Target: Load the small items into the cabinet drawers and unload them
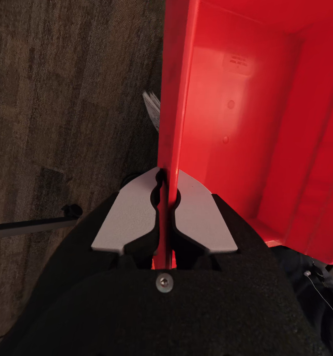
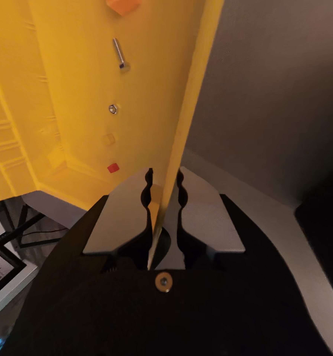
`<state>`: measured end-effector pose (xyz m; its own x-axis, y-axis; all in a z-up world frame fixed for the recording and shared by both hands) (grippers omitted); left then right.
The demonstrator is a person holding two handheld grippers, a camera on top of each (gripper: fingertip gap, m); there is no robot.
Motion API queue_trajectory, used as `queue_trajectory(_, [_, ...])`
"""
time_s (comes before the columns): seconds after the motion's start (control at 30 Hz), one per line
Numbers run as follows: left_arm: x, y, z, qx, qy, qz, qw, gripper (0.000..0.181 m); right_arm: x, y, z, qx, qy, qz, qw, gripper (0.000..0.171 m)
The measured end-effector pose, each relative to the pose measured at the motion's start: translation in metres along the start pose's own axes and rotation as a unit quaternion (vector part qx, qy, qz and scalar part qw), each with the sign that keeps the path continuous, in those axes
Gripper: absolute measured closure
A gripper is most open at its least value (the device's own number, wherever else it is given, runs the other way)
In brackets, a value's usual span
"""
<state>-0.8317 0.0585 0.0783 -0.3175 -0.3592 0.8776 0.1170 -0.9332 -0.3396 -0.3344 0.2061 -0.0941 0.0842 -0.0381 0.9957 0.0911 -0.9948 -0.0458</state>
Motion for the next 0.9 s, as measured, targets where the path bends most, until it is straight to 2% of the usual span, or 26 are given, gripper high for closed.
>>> queue_trajectory(0.13, [0.004, -0.007, 0.025, -0.021, 0.021, 0.0, 1.0, 0.176, 0.046, 0.006, 0.009, 0.065, -0.007, 0.045, 0.997, 0.142])
queue_trajectory(0.23, [0.013, -0.014, 0.054, -0.045, 0.031, 0.0, 0.998, 0.177, 0.092, 0.031, 0.023, 0.139, 0.006, 0.123, 0.983, 0.141])
queue_trajectory(0.33, [0.02, -0.025, 0.095, -0.077, 0.041, 0.0, 0.996, 0.177, 0.136, 0.087, 0.054, 0.198, 0.002, 0.204, 0.959, 0.142])
queue_trajectory(0.43, [0.021, -0.04, 0.155, -0.119, 0.062, -0.005, 0.991, 0.176, 0.166, 0.165, 0.106, 0.208, -0.042, 0.236, 0.948, 0.142])
queue_trajectory(0.57, [0.013, -0.063, 0.264, -0.191, 0.092, -0.014, 0.977, 0.175, 0.182, 0.26, 0.216, 0.137, -0.008, 0.265, 0.954, 0.142])
queue_trajectory(0.7, [-0.01, -0.075, 0.403, -0.264, 0.119, -0.031, 0.957, 0.177, 0.174, 0.363, 0.312, 0.042, 0.026, 0.274, 0.96, 0.141])
queue_trajectory(0.8, [-0.042, -0.068, 0.522, -0.318, 0.158, -0.056, 0.933, 0.177, 0.155, 0.44, 0.36, -0.017, 0.038, 0.262, 0.964, 0.141])
queue_trajectory(0.9, [-0.082, -0.044, 0.642, -0.366, 0.206, -0.084, 0.904, 0.177, 0.14, 0.5, 0.388, -0.068, 0.03, 0.269, 0.96, 0.14])
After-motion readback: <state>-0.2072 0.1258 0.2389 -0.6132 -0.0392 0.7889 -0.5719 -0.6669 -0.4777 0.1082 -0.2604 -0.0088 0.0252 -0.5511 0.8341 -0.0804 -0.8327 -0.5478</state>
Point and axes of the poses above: each gripper's, where its closed fingertips meet, x back along the fingers, y out of its underside, z = x × y across the jaws, the point moved 2 cm from there along x, back along the fingers, and after that the axes turned 15 degrees about y, right-handed, at the moved point
